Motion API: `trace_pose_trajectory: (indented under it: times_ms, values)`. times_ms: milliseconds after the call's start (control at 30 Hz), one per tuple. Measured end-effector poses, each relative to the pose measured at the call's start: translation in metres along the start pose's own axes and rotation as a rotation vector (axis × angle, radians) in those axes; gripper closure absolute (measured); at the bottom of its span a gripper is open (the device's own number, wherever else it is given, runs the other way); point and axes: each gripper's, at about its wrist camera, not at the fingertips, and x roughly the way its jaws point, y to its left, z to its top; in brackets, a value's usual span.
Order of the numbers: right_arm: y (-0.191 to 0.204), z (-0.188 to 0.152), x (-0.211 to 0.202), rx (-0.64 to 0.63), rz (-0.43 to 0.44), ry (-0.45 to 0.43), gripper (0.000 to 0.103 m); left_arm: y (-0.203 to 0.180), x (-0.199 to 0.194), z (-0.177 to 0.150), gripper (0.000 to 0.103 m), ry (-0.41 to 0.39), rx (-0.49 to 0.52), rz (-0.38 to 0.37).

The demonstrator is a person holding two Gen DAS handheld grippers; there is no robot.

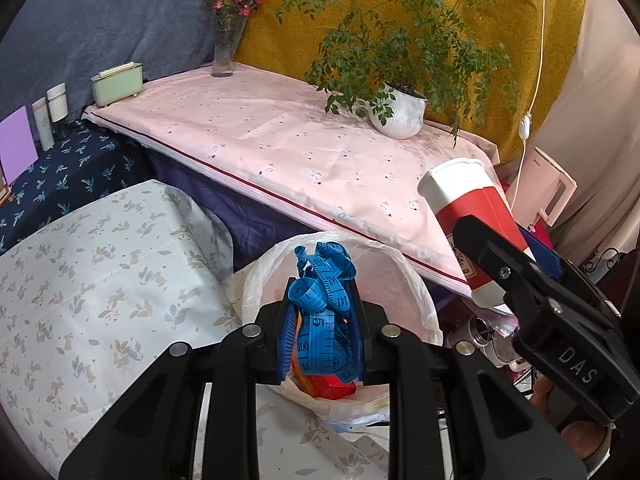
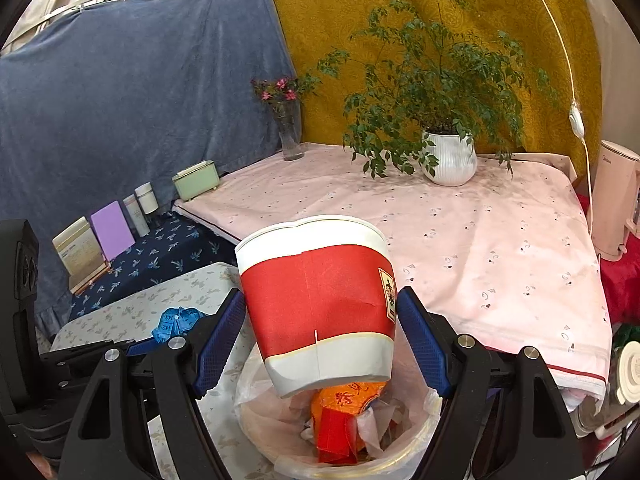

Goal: Collect trash

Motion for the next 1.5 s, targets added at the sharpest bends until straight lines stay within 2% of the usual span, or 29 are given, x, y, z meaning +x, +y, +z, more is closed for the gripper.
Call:
trace_pose_trajectory:
  times_ms: [433, 467, 533, 567, 600, 633, 1500]
  values:
    - [-0.006, -0.001, 0.007, 0.013, -0.016, 0.010, 0.028, -0.006, 0.008, 0.002, 0.080, 0.002, 0.009, -0.017]
    - [-0.005, -0.001, 0.006, 0.017, -0.014, 0.009, 0.027, -0.006, 0.008, 0.002, 0.077, -0.003, 0.008, -0.017]
    - [-0.005, -0.001, 0.005, 0.030, -0.013, 0.004, 0.026, -0.007, 0.006, 0.002, 0.062, -0.015, 0.012, -0.015]
    - [-0.006, 0.000, 0.005, 0.035, -0.012, 0.004, 0.026, -0.007, 0.004, 0.002, 0.050, -0.028, 0.013, -0.006]
    - [-0.007, 0.000, 0.005, 0.039, -0.014, 0.002, 0.026, -0.008, 0.003, 0.002, 0.045, -0.039, 0.017, 0.003]
    - [-0.007, 0.001, 0.005, 0.046, -0.013, 0.000, 0.026, -0.008, 0.002, 0.002, 0.043, -0.044, 0.020, 0.006]
    - [0.009, -0.006, 0.006, -0.022, -0.005, 0.034, 0.026, 0.030, -0.013, -0.010, 0.043, -0.052, -0.052, 0.079]
